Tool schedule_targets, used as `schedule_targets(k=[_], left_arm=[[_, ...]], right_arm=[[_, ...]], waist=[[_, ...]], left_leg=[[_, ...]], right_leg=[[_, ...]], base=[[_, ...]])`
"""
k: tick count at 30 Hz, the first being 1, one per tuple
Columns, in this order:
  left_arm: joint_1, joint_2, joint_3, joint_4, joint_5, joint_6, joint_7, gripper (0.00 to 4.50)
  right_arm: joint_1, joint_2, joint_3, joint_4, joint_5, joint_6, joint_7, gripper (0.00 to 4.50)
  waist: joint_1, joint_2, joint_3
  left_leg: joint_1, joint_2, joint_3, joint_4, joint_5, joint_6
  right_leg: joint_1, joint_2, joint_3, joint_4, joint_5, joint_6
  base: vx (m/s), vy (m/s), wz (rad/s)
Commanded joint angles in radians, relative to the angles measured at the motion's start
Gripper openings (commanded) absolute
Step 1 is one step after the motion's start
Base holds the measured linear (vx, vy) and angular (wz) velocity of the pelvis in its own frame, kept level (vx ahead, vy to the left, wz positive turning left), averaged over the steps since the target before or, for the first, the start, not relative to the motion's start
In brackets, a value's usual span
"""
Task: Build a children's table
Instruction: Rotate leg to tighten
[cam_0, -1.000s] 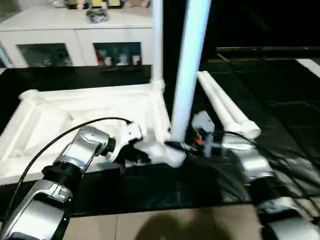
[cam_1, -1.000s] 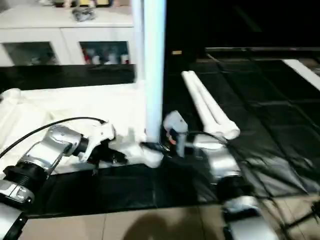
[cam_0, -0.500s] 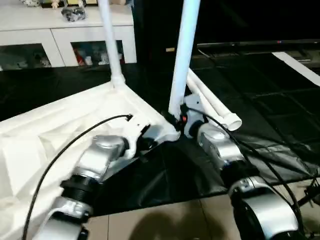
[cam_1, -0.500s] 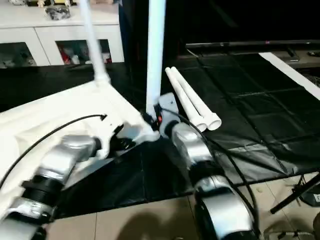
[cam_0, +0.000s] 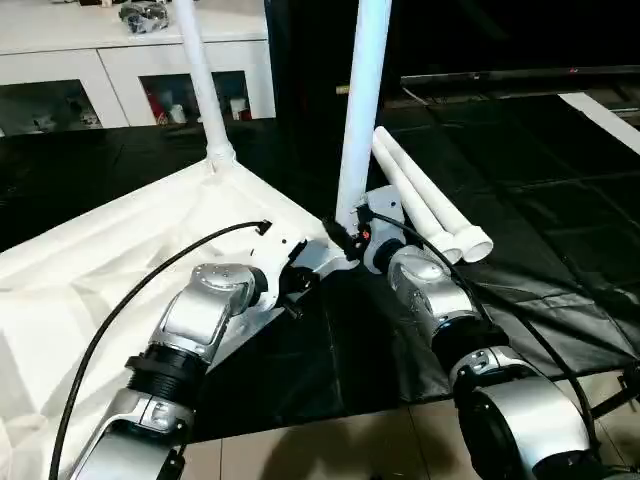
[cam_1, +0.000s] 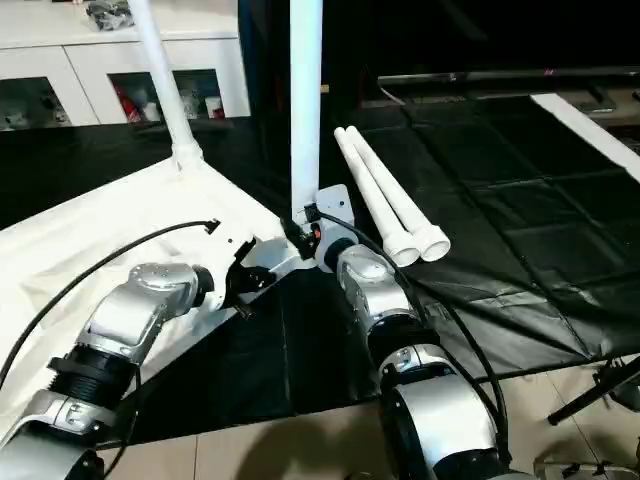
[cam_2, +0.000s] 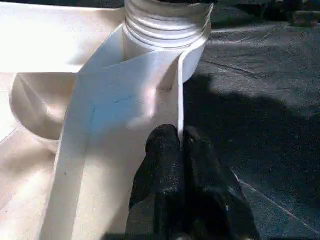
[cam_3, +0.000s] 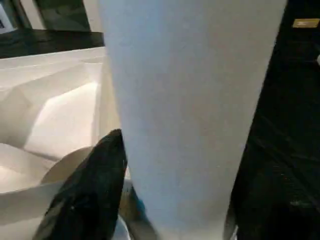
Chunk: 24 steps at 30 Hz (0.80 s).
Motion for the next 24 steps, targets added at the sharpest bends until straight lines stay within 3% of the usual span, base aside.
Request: schedule_targets(k=[1, 3, 4, 5, 6, 8, 14, 20, 21, 24], left_arm=[[-0.036, 0.011, -0.008, -0.012, -0.010, -0.048, -0.031, 0.00], [-0.036, 0.017, -0.011, -0.009, -0.009, -0.056, -0.036, 0.00], [-0.036, 0.027, -0.017, -0.001, -0.007, -0.077, -0.047, 0.00], [-0.038, 0.039, -0.023, 0.015, -0.003, -0.101, -0.061, 0.00], [-0.041, 0.047, -0.026, 0.029, -0.001, -0.117, -0.071, 0.00], [-0.047, 0.059, -0.031, 0.054, 0.000, -0.145, -0.093, 0.00], [-0.051, 0.115, -0.069, 0.125, 0.002, -0.282, -0.216, 0.00], [-0.057, 0.157, -0.108, 0.174, 0.007, -0.387, -0.334, 0.00], [-0.058, 0.165, -0.113, 0.182, 0.009, -0.402, -0.351, 0.00], [-0.066, 0.179, -0.130, 0.215, 0.009, -0.450, -0.405, 0.00]], right_arm=[[0.045, 0.018, 0.003, 0.062, 0.012, 0.081, 0.035, 3.37], [0.048, 0.015, 0.001, 0.058, 0.018, 0.084, 0.050, 3.52], [0.059, 0.006, 0.003, 0.047, 0.022, 0.077, 0.084, 3.64], [0.078, -0.006, 0.007, 0.022, 0.030, 0.067, 0.132, 3.72], [0.089, -0.014, 0.010, 0.006, 0.034, 0.060, 0.163, 3.72], [0.115, -0.034, 0.015, -0.034, 0.042, 0.050, 0.232, 3.93], [0.213, -0.146, 0.023, -0.213, 0.061, 0.044, 0.375, 4.45], [0.254, -0.236, 0.021, -0.343, 0.117, 0.083, 0.567, 4.45], [0.257, -0.258, 0.028, -0.361, 0.118, 0.087, 0.605, 4.45], [0.258, -0.323, 0.069, -0.407, 0.104, 0.093, 0.703, 4.45]], waist=[[0.006, 0.011, -0.051], [0.006, 0.011, -0.052], [0.009, 0.011, -0.056], [0.012, 0.028, -0.055], [0.009, 0.020, -0.053], [0.013, 0.025, -0.055], [0.027, 0.024, -0.059], [0.045, 0.024, -0.057], [0.052, 0.029, -0.057], [0.063, 0.027, -0.057]], left_leg=[[-0.006, 0.004, 0.015, -0.069, -0.307, 0.043], [-0.004, 0.004, 0.015, -0.068, -0.308, 0.042], [-0.006, 0.004, 0.016, -0.065, -0.279, 0.045], [-0.005, 0.003, 0.014, -0.066, -0.281, 0.047], [-0.005, 0.004, 0.017, -0.064, -0.288, 0.056], [-0.005, 0.003, 0.017, -0.063, -0.266, 0.062], [-0.003, 0.003, 0.019, -0.055, -0.200, 0.086], [-0.001, 0.008, 0.022, -0.051, -0.196, 0.104], [-0.001, 0.008, 0.023, -0.050, -0.189, 0.104], [0.002, 0.008, 0.025, -0.047, -0.176, 0.108]], right_leg=[[0.058, -0.030, 0.024, -0.064, -0.269, -0.244], [0.058, -0.030, 0.025, -0.064, -0.267, -0.245], [0.061, -0.031, 0.026, -0.060, -0.219, -0.257], [0.062, -0.030, 0.024, -0.058, -0.207, -0.258], [0.061, -0.026, 0.023, -0.060, -0.191, -0.262], [0.066, -0.029, 0.024, -0.056, -0.165, -0.274], [0.071, -0.028, 0.024, -0.048, -0.091, -0.294], [0.072, -0.030, 0.023, -0.046, -0.111, -0.300], [0.071, -0.030, 0.024, -0.044, -0.117, -0.298], [0.070, -0.028, 0.023, -0.045, -0.115, -0.297]], base=[[0.000, 0.000, 0.00], [0.000, 0.000, 0.00], [0.000, 0.000, 0.00], [0.000, 0.000, 0.00], [0.000, 0.000, 0.00], [0.000, 0.000, 0.00], [0.000, 0.000, 0.00], [0.000, 0.000, 0.00], [0.000, 0.000, 0.00], [0.000, 0.000, 0.00]])
